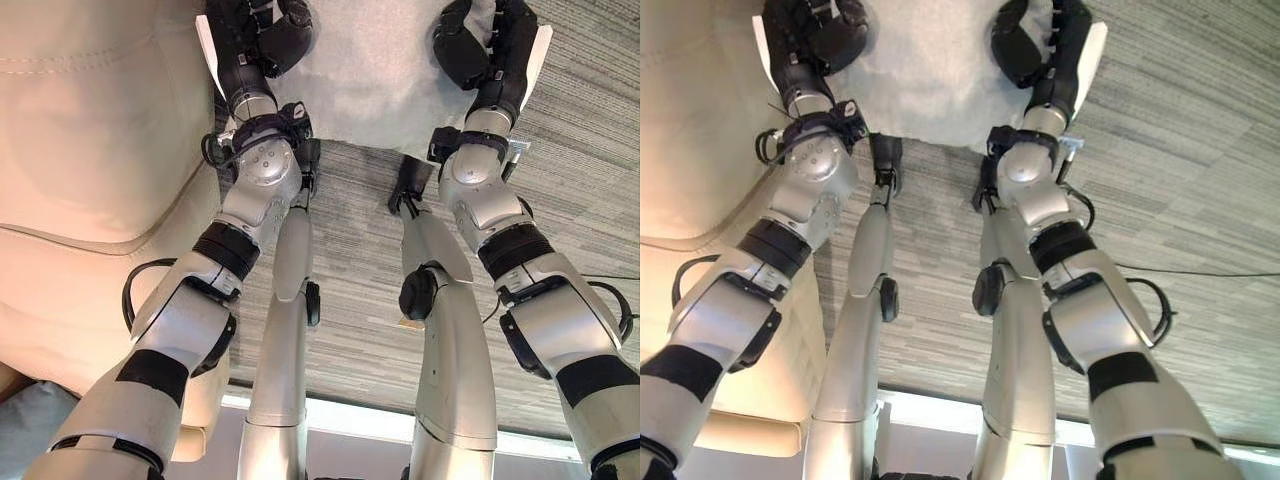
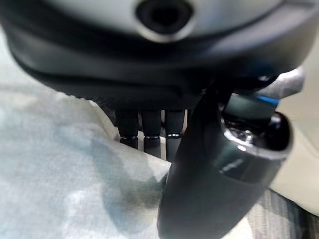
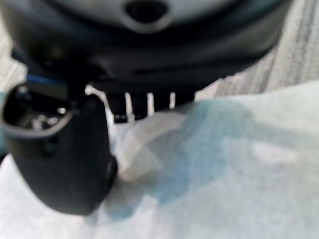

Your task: Pick up all the scattered cushions and arrange them neatly on the sofa.

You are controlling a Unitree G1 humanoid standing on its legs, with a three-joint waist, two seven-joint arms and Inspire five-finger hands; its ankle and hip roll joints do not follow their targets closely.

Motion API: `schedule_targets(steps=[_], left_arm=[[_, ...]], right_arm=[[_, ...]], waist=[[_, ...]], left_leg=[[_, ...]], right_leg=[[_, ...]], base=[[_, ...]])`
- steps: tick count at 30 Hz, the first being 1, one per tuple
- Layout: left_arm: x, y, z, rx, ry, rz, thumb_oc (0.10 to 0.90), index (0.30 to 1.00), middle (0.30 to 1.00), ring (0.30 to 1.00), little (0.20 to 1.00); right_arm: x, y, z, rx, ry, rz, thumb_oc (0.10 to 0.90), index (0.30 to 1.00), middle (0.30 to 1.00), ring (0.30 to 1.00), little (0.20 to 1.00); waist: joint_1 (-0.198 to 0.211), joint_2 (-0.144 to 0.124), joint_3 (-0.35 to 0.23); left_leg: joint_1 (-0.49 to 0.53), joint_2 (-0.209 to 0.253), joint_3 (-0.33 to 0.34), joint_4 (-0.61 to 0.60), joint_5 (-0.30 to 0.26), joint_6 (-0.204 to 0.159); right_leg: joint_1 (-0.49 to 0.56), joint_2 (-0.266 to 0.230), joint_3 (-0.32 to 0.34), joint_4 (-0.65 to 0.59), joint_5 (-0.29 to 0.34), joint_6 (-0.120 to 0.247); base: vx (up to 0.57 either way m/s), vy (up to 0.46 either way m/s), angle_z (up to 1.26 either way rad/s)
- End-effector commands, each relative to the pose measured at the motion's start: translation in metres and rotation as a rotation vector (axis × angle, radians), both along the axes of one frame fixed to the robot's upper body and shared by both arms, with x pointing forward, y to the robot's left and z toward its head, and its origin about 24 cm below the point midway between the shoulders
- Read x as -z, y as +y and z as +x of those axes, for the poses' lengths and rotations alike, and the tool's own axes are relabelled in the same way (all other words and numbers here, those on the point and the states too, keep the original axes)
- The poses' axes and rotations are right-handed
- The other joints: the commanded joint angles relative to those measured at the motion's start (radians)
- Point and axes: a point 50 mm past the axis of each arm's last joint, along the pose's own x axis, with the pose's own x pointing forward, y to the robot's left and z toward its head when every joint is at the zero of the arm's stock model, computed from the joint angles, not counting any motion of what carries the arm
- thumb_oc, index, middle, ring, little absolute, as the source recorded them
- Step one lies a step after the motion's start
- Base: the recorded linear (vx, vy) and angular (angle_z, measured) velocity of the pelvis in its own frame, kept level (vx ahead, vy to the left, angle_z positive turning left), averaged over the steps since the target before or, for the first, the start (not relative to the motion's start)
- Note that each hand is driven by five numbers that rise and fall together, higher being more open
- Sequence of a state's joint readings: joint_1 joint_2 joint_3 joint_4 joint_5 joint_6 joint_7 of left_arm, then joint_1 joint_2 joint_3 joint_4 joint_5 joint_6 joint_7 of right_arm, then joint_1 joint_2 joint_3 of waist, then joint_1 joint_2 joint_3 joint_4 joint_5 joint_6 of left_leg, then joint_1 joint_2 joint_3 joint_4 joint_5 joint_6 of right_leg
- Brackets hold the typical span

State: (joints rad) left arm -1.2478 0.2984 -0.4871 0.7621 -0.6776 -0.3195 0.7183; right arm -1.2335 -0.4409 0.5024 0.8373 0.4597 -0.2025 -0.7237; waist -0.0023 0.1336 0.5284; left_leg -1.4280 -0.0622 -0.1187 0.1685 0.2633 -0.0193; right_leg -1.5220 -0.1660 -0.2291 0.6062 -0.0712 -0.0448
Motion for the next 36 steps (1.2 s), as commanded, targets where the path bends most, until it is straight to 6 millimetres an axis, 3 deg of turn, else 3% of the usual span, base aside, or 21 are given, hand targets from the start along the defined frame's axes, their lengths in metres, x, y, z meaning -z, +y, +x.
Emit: schedule_targets(steps=[1, 8, 12, 13, 14, 16, 24, 25, 28, 31, 32, 34, 36], left_arm=[[0.0, -0.068, -0.03, 0.277, -0.126, 0.068, 0.4, 0.3, 0.3, 0.3, 0.3], [0.02, -0.075, -0.048, 0.309, -0.163, 0.135, 0.4, 0.3, 0.3, 0.3, 0.3], [0.022, -0.076, -0.048, 0.31, -0.158, 0.136, 0.4, 0.3, 0.3, 0.3, 0.3], [0.029, -0.075, -0.058, 0.321, -0.186, 0.168, 0.4, 0.3, 0.3, 0.3, 0.3], [0.037, -0.075, -0.061, 0.33, -0.174, 0.168, 0.4, 0.3, 0.3, 0.3, 0.3], [0.044, -0.072, -0.066, 0.344, -0.174, 0.176, 0.4, 0.3, 0.3, 0.3, 0.3], [0.117, -0.037, -0.087, 0.371, -0.006, 0.214, 0.4, 0.3, 0.3, 0.3, 0.3], [0.134, -0.028, -0.094, 0.381, 0.043, 0.194, 0.4, 0.3, 0.3, 0.3, 0.3], [0.153, -0.013, -0.107, 0.383, 0.093, 0.164, 0.4, 0.3, 0.3, 0.3, 0.3], [0.158, -0.008, -0.112, 0.383, 0.105, 0.15, 0.4, 0.3, 0.3, 0.3, 0.3], [0.17, 0.003, -0.123, 0.385, 0.137, 0.14, 0.4, 0.3, 0.3, 0.3, 0.3], [0.172, 0.004, -0.126, 0.391, 0.142, 0.134, 0.4, 0.3, 0.3, 0.3, 0.3], [0.175, 0.005, -0.129, 0.407, 0.15, 0.124, 0.4, 0.3, 0.3, 0.3, 0.3]], right_arm=[[-0.018, 0.12, -0.035, -0.439, -0.184, -0.138, 0.4, 0.3, 0.3, 0.3, 0.3], [-0.013, 0.096, -0.047, -0.386, -0.271, -0.18, 0.4, 0.3, 0.3, 0.3, 0.3], [-0.011, 0.095, -0.048, -0.384, -0.266, -0.179, 0.4, 0.3, 0.3, 0.3, 0.3], [-0.001, 0.087, -0.056, -0.384, -0.29, -0.185, 0.4, 0.3, 0.3, 0.3, 0.3], [0.008, 0.084, -0.059, -0.388, -0.282, -0.178, 0.4, 0.3, 0.3, 0.3, 0.3], [0.019, 0.078, -0.064, -0.39, -0.266, -0.184, 0.4, 0.3, 0.3, 0.3, 0.3], [0.075, 0.044, -0.089, -0.362, -0.169, -0.255, 0.4, 0.3, 0.3, 0.3, 0.3], [0.09, 0.037, -0.095, -0.36, -0.126, -0.259, 0.4, 0.3, 0.3, 0.3, 0.3], [0.107, 0.028, -0.106, -0.358, -0.086, -0.27, 0.4, 0.3, 0.3, 0.3, 0.3], [0.111, 0.025, -0.112, -0.36, -0.08, -0.279, 0.4, 0.3, 0.3, 0.3, 0.3], [0.123, 0.019, -0.122, -0.385, -0.046, -0.287, 0.4, 0.3, 0.3, 0.3, 0.3], [0.125, 0.016, -0.125, -0.388, -0.038, -0.288, 0.4, 0.3, 0.3, 0.3, 0.3], [0.129, 0.012, -0.127, -0.378, -0.024, -0.283, 0.4, 0.3, 0.3, 0.3, 0.3]], waist=[[0.006, -0.017, -0.008], [-0.006, -0.046, -0.008], [-0.005, -0.044, -0.008], [-0.005, -0.059, -0.008], [-0.005, -0.065, -0.008], [0.002, -0.073, -0.008], [0.05, -0.088, -0.008], [0.068, -0.087, -0.035], [0.092, -0.082, -0.083], [0.096, -0.082, -0.1], [0.113, -0.086, -0.149], [0.113, -0.087, -0.16], [0.11, -0.091, -0.194]], left_leg=[[0.069, -0.024, 0.004, 0.18, -0.255, 0.002], [0.272, -0.023, -0.013, 0.083, -0.217, -0.022], [0.281, -0.022, -0.016, 0.076, -0.215, -0.023], [0.385, -0.013, -0.018, 0.036, -0.177, -0.031], [0.451, -0.009, -0.026, 0.019, -0.199, -0.037], [0.508, -0.002, -0.034, -0.008, -0.165, -0.04], [0.876, 0.011, -0.078, -0.072, -0.171, -0.055], [0.931, 0.012, -0.092, -0.085, -0.17, -0.06], [0.998, 0.009, -0.112, -0.098, -0.168, -0.071], [1.019, 0.006, -0.12, -0.1, -0.17, -0.074], [1.058, -0.011, -0.132, -0.093, -0.18, -0.074], [1.066, -0.017, -0.129, -0.086, -0.185, -0.076], [1.087, -0.01, -0.079, -0.085, -0.2, -0.071]], right_leg=[[0.179, 0.016, 0.126, -0.1, -0.031, 0.139], [0.368, 0.031, 0.091, -0.176, -0.007, 0.137], [0.378, 0.032, 0.089, -0.182, -0.005, 0.137], [0.488, 0.034, 0.053, -0.242, 0.028, 0.126], [0.552, 0.04, 0.054, -0.254, 0.002, 0.131], [0.615, 0.039, 0.025, -0.286, 0.03, 0.123], [1.026, 0.047, -0.058, -0.363, -0.014, 0.114], [1.1, 0.051, -0.083, -0.386, -0.025, 0.112], [1.203, 0.059, -0.128, -0.427, -0.039, 0.107], [1.24, 0.063, -0.143, -0.451, -0.039, 0.106], [1.318, 0.066, -0.175, -0.501, -0.038, 0.11], [1.344, 0.064, -0.189, -0.522, -0.034, 0.112], [1.384, 0.053, -0.228, -0.563, -0.025, 0.121]], base=[[-0.07, -0.012, 0.0], [-0.09, -0.037, 0.02], [-0.06, -0.013, 0.0], [-0.15, -0.086, -0.04], [-0.21, -0.076, -0.01], [-0.08, -0.054, 0.15], [0.0, -0.104, 0.09], [0.04, -0.105, 0.15], [0.07, -0.104, 0.29], [0.07, -0.074, 0.5], [0.1, -0.065, 0.51], [0.07, -0.04, 0.76], [0.05, 0.027, 0.91]])
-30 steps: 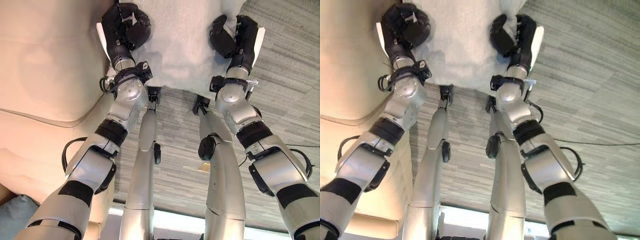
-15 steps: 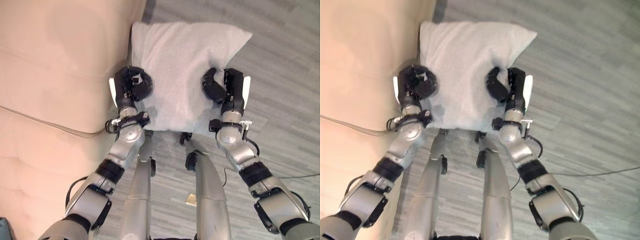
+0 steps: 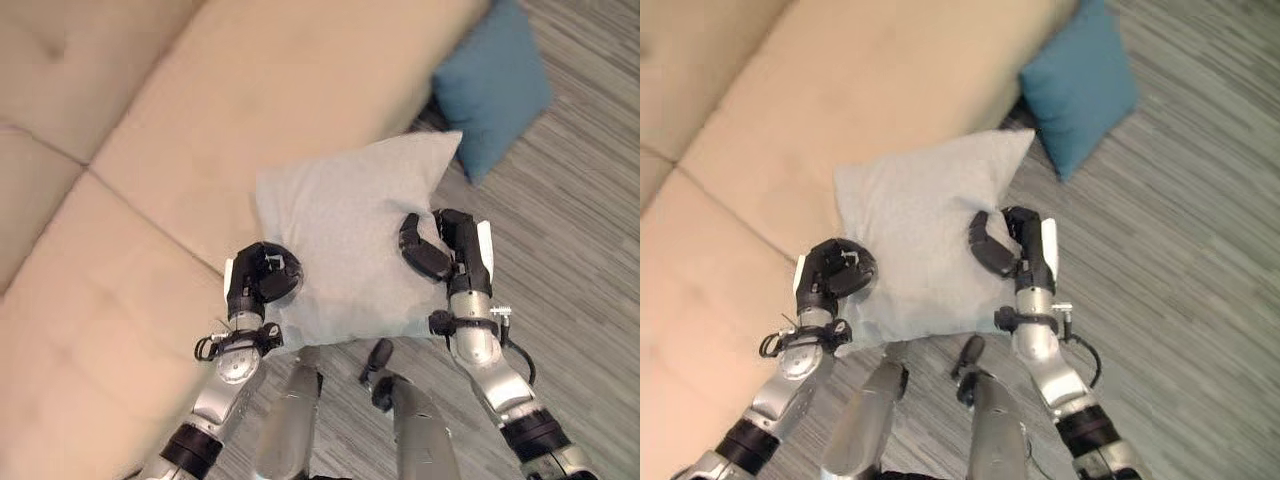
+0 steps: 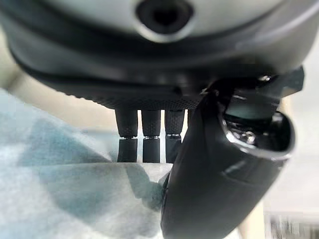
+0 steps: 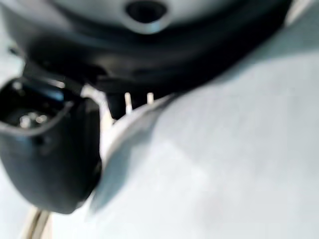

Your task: Pick up all the scattered cushions and arrange them neatly on the sofa.

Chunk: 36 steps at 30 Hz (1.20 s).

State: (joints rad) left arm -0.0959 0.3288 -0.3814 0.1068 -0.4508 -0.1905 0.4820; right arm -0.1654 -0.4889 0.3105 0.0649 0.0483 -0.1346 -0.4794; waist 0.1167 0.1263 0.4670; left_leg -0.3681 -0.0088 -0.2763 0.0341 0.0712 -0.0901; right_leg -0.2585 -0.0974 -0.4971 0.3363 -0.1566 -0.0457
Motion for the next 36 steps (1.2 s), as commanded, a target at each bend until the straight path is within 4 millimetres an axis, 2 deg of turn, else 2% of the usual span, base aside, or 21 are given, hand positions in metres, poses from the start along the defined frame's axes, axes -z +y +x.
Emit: schedule_targets(steps=[1, 3, 5, 9, 11, 14, 15, 16, 17, 18, 19, 21, 22, 23, 25, 27, 28, 30, 32, 34, 36], left_arm=[[-0.069, -0.045, 0.005, 0.277, -0.376, -0.064, 0.4, 0.3, 0.3, 0.3, 0.3], [-0.067, -0.045, 0.005, 0.269, -0.372, -0.076, 0.4, 0.3, 0.3, 0.3, 0.3], [-0.066, -0.045, 0.005, 0.275, -0.368, -0.072, 0.4, 0.3, 0.3, 0.3, 0.3], [-0.056, -0.032, 0.001, 0.246, -0.327, -0.034, 0.4, 0.3, 0.3, 0.3, 0.3], [-0.055, -0.022, 0.0, 0.223, -0.311, -0.013, 0.4, 0.3, 0.3, 0.3, 0.3], [-0.056, -0.016, 0.0, 0.211, -0.31, 0.013, 0.4, 0.3, 0.3, 0.3, 0.3], [-0.057, -0.014, 0.0, 0.204, -0.314, 0.02, 0.4, 0.3, 0.3, 0.3, 0.3], [-0.056, -0.012, 0.001, 0.195, -0.31, 0.021, 0.4, 0.3, 0.3, 0.3, 0.3], [-0.056, -0.011, 0.001, 0.182, -0.312, 0.021, 0.4, 0.3, 0.3, 0.3, 0.3], [-0.056, -0.011, 0.001, 0.182, -0.313, 0.02, 0.4, 0.3, 0.3, 0.3, 0.3], [-0.055, -0.012, 0.001, 0.181, -0.308, 0.017, 0.4, 0.3, 0.3, 0.3, 0.3], [-0.053, -0.014, 0.0, 0.186, -0.301, 0.015, 0.4, 0.3, 0.3, 0.3, 0.3], [-0.054, -0.014, 0.0, 0.186, -0.302, 0.015, 0.4, 0.3, 0.3, 0.3, 0.3], [-0.052, -0.014, 0.001, 0.177, -0.293, 0.016, 0.4, 0.3, 0.3, 0.3, 0.3], [-0.049, -0.013, 0.0, 0.182, -0.279, 0.009, 0.4, 0.3, 0.3, 0.3, 0.3], [-0.047, -0.014, -0.002, 0.184, -0.271, 0.001, 0.4, 0.3, 0.3, 0.3, 0.3], [-0.04, -0.011, -0.009, 0.183, -0.238, -0.036, 0.4, 0.3, 0.3, 0.3, 0.3], [-0.037, -0.012, -0.011, 0.182, -0.226, -0.043, 0.4, 0.3, 0.3, 0.3, 0.3], [-0.034, -0.013, -0.012, 0.182, -0.21, -0.056, 0.4, 0.3, 0.3, 0.3, 0.3], [-0.035, -0.015, -0.012, 0.195, -0.212, -0.058, 0.4, 0.3, 0.3, 0.3, 0.3], [-0.034, -0.015, -0.012, 0.199, -0.21, -0.053, 0.4, 0.3, 0.3, 0.3, 0.3]], right_arm=[[-0.064, 0.041, -0.001, -0.242, -0.343, 0.053, 0.4, 0.3, 0.3, 0.3, 0.3], [-0.06, 0.036, -0.002, -0.213, -0.329, 0.056, 0.4, 0.3, 0.3, 0.3, 0.3], [-0.057, 0.032, -0.006, -0.203, -0.314, 0.068, 0.4, 0.3, 0.3, 0.3, 0.3], [-0.049, 0.029, -0.011, -0.189, -0.275, 0.077, 0.4, 0.3, 0.3, 0.3, 0.3], [-0.05, 0.033, -0.009, -0.2, -0.27, 0.1, 0.4, 0.3, 0.3, 0.3, 0.3], [-0.054, 0.036, -0.007, -0.211, -0.281, 0.111, 0.4, 0.3, 0.3, 0.3, 0.3], [-0.056, 0.036, -0.006, -0.212, -0.289, 0.112, 0.4, 0.3, 0.3, 0.3, 0.3], [-0.058, 0.036, -0.007, -0.212, -0.297, 0.114, 0.4, 0.3, 0.3, 0.3, 0.3], [-0.06, 0.034, -0.008, -0.212, -0.305, 0.111, 0.4, 0.3, 0.3, 0.3, 0.3], [-0.06, 0.034, -0.008, -0.212, -0.306, 0.11, 0.4, 0.3, 0.3, 0.3, 0.3], [-0.061, 0.033, -0.009, -0.212, -0.308, 0.108, 0.4, 0.3, 0.3, 0.3, 0.3], [-0.061, 0.031, -0.009, -0.209, -0.31, 0.109, 0.4, 0.3, 0.3, 0.3, 0.3], [-0.061, 0.031, -0.009, -0.209, -0.31, 0.108, 0.4, 0.3, 0.3, 0.3, 0.3], [-0.058, 0.03, -0.006, -0.195, -0.293, 0.116, 0.4, 0.3, 0.3, 0.3, 0.3], [-0.055, 0.03, -0.008, -0.209, -0.281, 0.123, 0.4, 0.3, 0.3, 0.3, 0.3], [-0.052, 0.029, -0.009, -0.206, -0.269, 0.133, 0.4, 0.3, 0.3, 0.3, 0.3], [-0.046, 0.023, -0.011, -0.197, -0.237, 0.135, 0.4, 0.3, 0.3, 0.3, 0.3], [-0.045, 0.022, -0.011, -0.195, -0.231, 0.136, 0.4, 0.3, 0.3, 0.3, 0.3], [-0.044, 0.019, -0.012, -0.189, -0.225, 0.146, 0.4, 0.3, 0.3, 0.3, 0.3], [-0.045, 0.016, -0.012, -0.173, -0.23, 0.146, 0.4, 0.3, 0.3, 0.3, 0.3], [-0.046, 0.016, -0.013, -0.164, -0.238, 0.152, 0.4, 0.3, 0.3, 0.3, 0.3]], waist=[[-0.009, -0.084, -0.144], [-0.022, -0.098, -0.179], [-0.032, -0.104, -0.207], [-0.027, -0.127, -0.276], [0.0, -0.139, -0.311], [0.008, -0.137, -0.313], [0.006, -0.128, -0.31], [-0.006, -0.124, -0.311], [-0.039, -0.117, -0.315], [-0.036, -0.115, -0.319], [-0.051, -0.113, -0.316], [-0.067, -0.11, -0.306], [-0.068, -0.109, -0.307], [-0.071, -0.107, -0.304], [-0.055, -0.118, -0.301], [-0.059, -0.116, -0.303], [-0.056, -0.112, -0.303], [-0.06, -0.111, -0.3], [-0.071, -0.11, -0.291], [-0.092, -0.115, -0.298], [-0.096, -0.121, -0.307]], left_leg=[[0.034, -0.057, 0.106, 0.048, -0.012, 0.002], [0.056, -0.03, 0.207, 0.049, -0.044, 0.003], [0.095, 0.006, 0.304, 0.033, -0.063, 0.028], [0.142, -0.014, 0.288, 0.003, -0.078, 0.047], [0.184, -0.028, 0.273, -0.01, -0.097, 0.068], [0.213, -0.043, 0.251, -0.008, -0.113, 0.087], [0.207, -0.047, 0.241, -0.003, -0.094, 0.099], [0.213, -0.052, 0.221, -0.005, -0.095, 0.106], [0.23, -0.053, 0.18, -0.017, -0.091, 0.106], [0.225, -0.051, 0.182, -0.018, -0.089, 0.106], [0.24, -0.057, 0.15, -0.03, -0.086, 0.106], [0.253, -0.07, 0.091, -0.04, -0.077, 0.096], [0.25, -0.07, 0.09, -0.041, -0.074, 0.096], [0.259, -0.077, 0.038, -0.049, -0.059, 0.075], [0.261, -0.088, 0.025, -0.046, -0.063, 0.064], [0.259, -0.089, 0.01, -0.04, -0.06, 0.057], [0.234, -0.09, 0.027, -0.013, -0.057, 0.037], [0.221, -0.089, 0.041, 0.001, -0.058, 0.036], [0.194, -0.067, 0.146, 0.026, -0.063, 0.041], [0.184, -0.001, 0.325, 0.038, -0.073, 0.058], [0.187, 0.015, 0.35, 0.032, -0.068, 0.054]], right_leg=[[0.132, -0.018, 0.029, -0.304, 0.066, 0.125], [0.177, -0.028, 0.009, -0.333, 0.058, 0.137], [0.207, -0.036, -0.013, -0.343, 0.064, 0.146], [0.27, -0.055, -0.033, -0.319, 0.051, 0.16], [0.286, -0.08, -0.038, -0.243, 0.03, 0.168], [0.27, -0.112, -0.018, -0.128, 0.016, 0.173], [0.252, -0.117, -0.004, -0.094, 0.044, 0.169], [0.231, -0.108, 0.054, -0.066, 0.05, 0.173], [0.173, -0.041, 0.238, -0.066, 0.027, 0.17], [0.169, -0.039, 0.24, -0.069, 0.032, 0.169], [0.14, 0.0, 0.339, -0.085, 0.022, 0.168], [0.113, 0.046, 0.459, -0.137, 0.042, 0.163], [0.112, 0.047, 0.458, -0.141, 0.047, 0.163], [0.103, 0.073, 0.495, -0.155, 0.056, 0.16], [0.144, 0.046, 0.441, -0.203, 0.064, 0.151], [0.163, 0.048, 0.421, -0.221, 0.061, 0.146], [0.196, 0.038, 0.362, -0.266, 0.068, 0.144], [0.206, 0.033, 0.342, -0.277, 0.069, 0.145], [0.222, 0.017, 0.3, -0.29, 0.068, 0.148], [0.234, 0.004, 0.246, -0.312, 0.072, 0.153], [0.25, 0.003, 0.222, -0.323, 0.07, 0.153]], base=[[0.08, 0.063, 0.75], [0.19, 0.037, 0.78], [0.22, 0.131, 0.69], [0.28, 0.159, 0.6], [0.28, 0.178, 0.38], [0.14, 0.147, 0.3], [0.07, 0.122, 0.35], [0.11, 0.085, 0.39], [0.14, 0.017, 0.65], [0.17, -0.003, 1.04], [0.1, -0.024, 1.24], [0.1, -0.061, 0.91], [0.08, -0.134, 0.54], [0.07, -0.139, 1.08], [0.06, -0.183, 1.43], [-0.01, -0.138, 0.92], [-0.03, -0.111, 0.56], [-0.04, -0.065, 1.06], [-0.04, -0.007, 0.96], [0.01, 0.006, 0.98], [0.07, 0.003, 0.71]])
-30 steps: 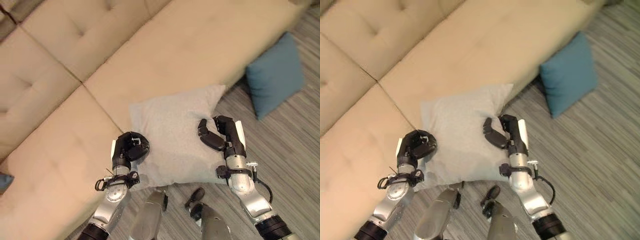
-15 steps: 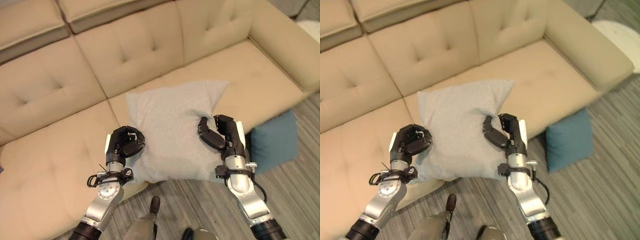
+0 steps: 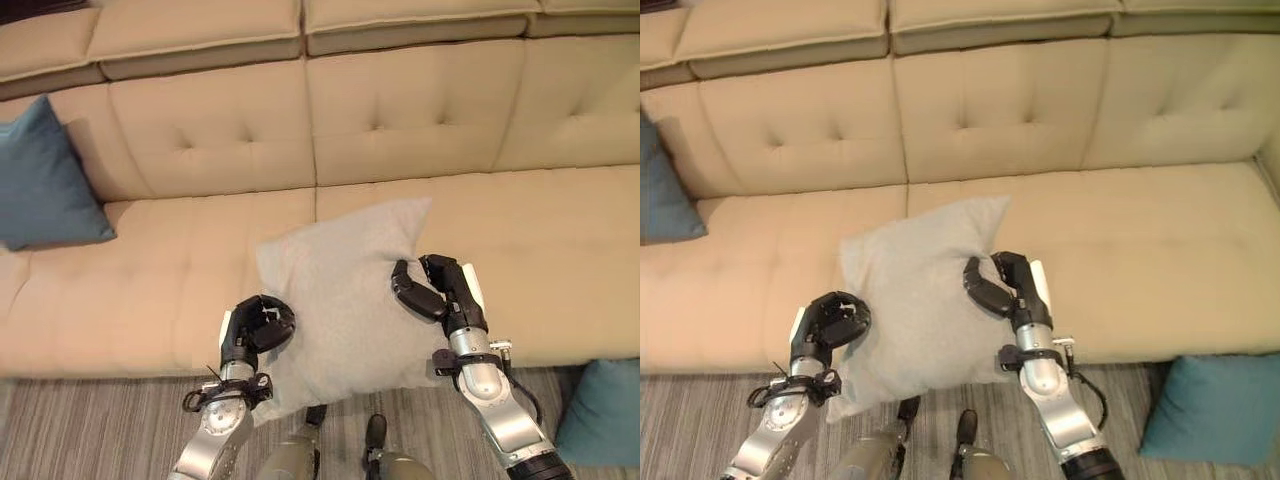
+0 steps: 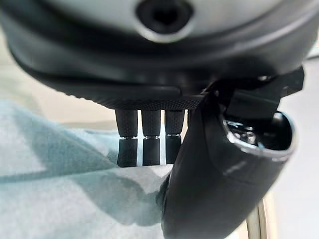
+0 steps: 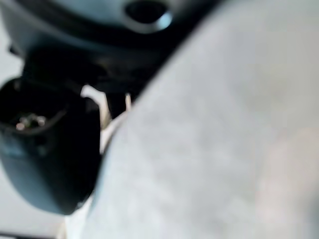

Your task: Pick up all the scattered cushions and arrange them neatly on the sofa.

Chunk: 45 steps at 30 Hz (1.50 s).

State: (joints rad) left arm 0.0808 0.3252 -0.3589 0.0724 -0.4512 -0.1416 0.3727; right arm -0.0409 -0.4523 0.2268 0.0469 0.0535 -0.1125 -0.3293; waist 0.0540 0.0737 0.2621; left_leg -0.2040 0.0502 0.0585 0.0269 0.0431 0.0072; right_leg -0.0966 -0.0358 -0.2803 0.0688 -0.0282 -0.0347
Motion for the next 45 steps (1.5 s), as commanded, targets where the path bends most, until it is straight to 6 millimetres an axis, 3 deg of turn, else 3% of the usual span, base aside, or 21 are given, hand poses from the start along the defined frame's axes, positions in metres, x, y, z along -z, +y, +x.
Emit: schedule_targets(steps=[1, 4, 9, 10, 11, 13, 16, 19, 22, 26, 32, 37, 40, 45], left_arm=[[-0.07, -0.022, 0.025, 0.139, -0.374, -0.066, 0.4, 0.3, 0.3, 0.3, 0.3], [-0.072, -0.025, 0.025, 0.154, -0.377, -0.065, 0.4, 0.3, 0.3, 0.3, 0.3], [-0.07, -0.021, 0.023, 0.156, -0.365, -0.034, 0.4, 0.3, 0.3, 0.3, 0.3], [-0.071, -0.02, 0.023, 0.155, -0.365, -0.019, 0.4, 0.3, 0.3, 0.3, 0.3], [-0.071, -0.02, 0.023, 0.155, -0.365, -0.019, 0.4, 0.3, 0.3, 0.3, 0.3], [-0.073, -0.017, 0.025, 0.15, -0.373, -0.008, 0.4, 0.3, 0.3, 0.3, 0.3], [-0.077, -0.014, 0.026, 0.137, -0.392, 0.02, 0.4, 0.3, 0.3, 0.3, 0.3], [-0.077, -0.015, 0.027, 0.135, -0.401, 0.016, 0.4, 0.3, 0.3, 0.3, 0.3], [-0.076, -0.016, 0.028, 0.133, -0.393, 0.0, 0.4, 0.3, 0.3, 0.3, 0.3], [-0.074, -0.016, 0.025, 0.14, -0.388, -0.006, 0.4, 0.3, 0.3, 0.3, 0.3], [-0.071, -0.019, 0.022, 0.151, -0.377, -0.026, 0.4, 0.3, 0.3, 0.3, 0.3], [-0.076, -0.023, 0.027, 0.151, -0.4, -0.005, 0.4, 0.3, 0.3, 0.3, 0.3], [-0.088, -0.028, 0.035, 0.147, -0.45, 0.022, 0.4, 0.3, 0.3, 0.3, 0.3], [-0.091, -0.029, 0.038, 0.14, -0.468, 0.03, 0.4, 0.3, 0.3, 0.3, 0.3]], right_arm=[[-0.071, 0.027, 0.005, -0.12, -0.383, 0.142, 0.4, 0.3, 0.3, 0.3, 0.3], [-0.074, 0.024, 0.004, -0.088, -0.4, 0.156, 0.4, 0.3, 0.3, 0.3, 0.3], [-0.071, 0.03, 0.003, -0.1, -0.388, 0.169, 0.4, 0.3, 0.3, 0.3, 0.3], [-0.071, 0.033, 0.004, -0.111, -0.385, 0.175, 0.4, 0.3, 0.3, 0.3, 0.3], [-0.071, 0.033, 0.004, -0.111, -0.385, 0.175, 0.4, 0.3, 0.3, 0.3, 0.3], [-0.073, 0.038, 0.005, -0.13, -0.394, 0.178, 0.4, 0.3, 0.3, 0.3, 0.3], [-0.075, 0.042, 0.005, -0.157, -0.396, 0.194, 0.4, 0.3, 0.3, 0.3, 0.3], [-0.072, 0.04, 0.004, -0.163, -0.385, 0.188, 0.4, 0.3, 0.3, 0.3, 0.3], [-0.067, 0.036, 0.005, -0.139, -0.36, 0.198, 0.4, 0.3, 0.3, 0.3, 0.3], [-0.065, 0.032, 0.002, -0.137, -0.358, 0.19, 0.4, 0.3, 0.3, 0.3, 0.3], [-0.064, 0.018, -0.002, -0.103, -0.35, 0.179, 0.4, 0.3, 0.3, 0.3, 0.3], [-0.06, 0.019, -0.002, -0.108, -0.333, 0.179, 0.4, 0.3, 0.3, 0.3, 0.3], [-0.059, 0.02, 0.0, -0.098, -0.331, 0.176, 0.4, 0.3, 0.3, 0.3, 0.3], [-0.056, 0.02, 0.001, -0.099, -0.314, 0.165, 0.4, 0.3, 0.3, 0.3, 0.3]], waist=[[-0.034, -0.068, -0.102], [-0.042, -0.08, -0.109], [-0.036, -0.096, -0.133], [-0.034, -0.096, -0.13], [-0.034, -0.096, -0.13], [-0.04, -0.093, -0.12], [-0.049, -0.077, -0.102], [-0.07, -0.076, -0.093], [-0.085, -0.096, -0.091], [-0.089, -0.101, -0.106], [-0.099, -0.1, -0.106], [-0.098, -0.102, -0.114], [-0.098, -0.094, -0.113], [-0.105, -0.078, -0.131]], left_leg=[[0.023, -0.044, 0.013, 0.038, -0.039, -0.043], [0.021, -0.016, 0.068, -0.005, -0.017, -0.048], [0.056, -0.037, 0.056, -0.013, -0.05, -0.026], [0.072, -0.051, 0.052, -0.005, -0.07, -0.007], [0.072, -0.052, 0.053, -0.005, -0.07, -0.006], [0.094, -0.066, 0.051, -0.007, -0.084, 0.018], [0.124, -0.061, 0.042, -0.015, -0.1, 0.033], [0.159, -0.067, 0.004, -0.04, -0.097, 0.025], [0.167, -0.089, -0.03, -0.044, -0.109, 0.012], [0.177, -0.084, -0.034, -0.036, -0.128, -0.008], [0.127, -0.06, -0.011, 0.105, -0.15, -0.06], [0.088, -0.021, -0.02, 0.054, -0.095, -0.069], [0.042, -0.003, -0.036, -0.006, -0.027, -0.085], [0.08, 0.0, -0.04, -0.029, -0.034, -0.087]], right_leg=[[0.089, -0.059, 0.004, -0.057, -0.058, 0.142], [0.115, -0.071, -0.05, -0.059, -0.072, 0.146], [0.135, -0.11, -0.058, 0.012, -0.096, 0.164], [0.111, -0.142, -0.042, 0.114, -0.089, 0.171], [0.109, -0.143, -0.041, 0.117, -0.091, 0.172], [0.058, -0.17, -0.007, 0.249, -0.035, 0.19], [-0.033, -0.152, 0.072, 0.379, -0.019, 0.194], [-0.083, -0.049, 0.16, 0.295, -0.077, 0.166], [-0.083, -0.02, 0.187, 0.052, -0.018, 0.157], [-0.049, -0.008, 0.194, 0.009, 0.003, 0.153], [0.021, -0.023, 0.124, -0.062, 0.002, 0.13], [0.051, -0.023, 0.121, -0.087, -0.013, 0.126], [0.074, -0.017, 0.132, -0.089, -0.035, 0.123], [0.093, -0.016, 0.157, -0.082, -0.048, 0.118]], base=[[0.07, 0.01, 0.53], [0.16, 0.09, 0.65], [0.22, 0.187, 0.34], [0.09, 0.138, 0.03], [0.13, 0.215, 0.03], [0.09, 0.169, 0.01], [0.1, 0.123, -0.05], [0.15, -0.005, -0.09], [0.18, -0.118, 0.13], [0.16, -0.166, 0.5], [0.12, -0.094, 0.28], [0.11, -0.016, -0.02], [0.1, 0.011, 0.0], [0.14, 0.074, -0.15]])
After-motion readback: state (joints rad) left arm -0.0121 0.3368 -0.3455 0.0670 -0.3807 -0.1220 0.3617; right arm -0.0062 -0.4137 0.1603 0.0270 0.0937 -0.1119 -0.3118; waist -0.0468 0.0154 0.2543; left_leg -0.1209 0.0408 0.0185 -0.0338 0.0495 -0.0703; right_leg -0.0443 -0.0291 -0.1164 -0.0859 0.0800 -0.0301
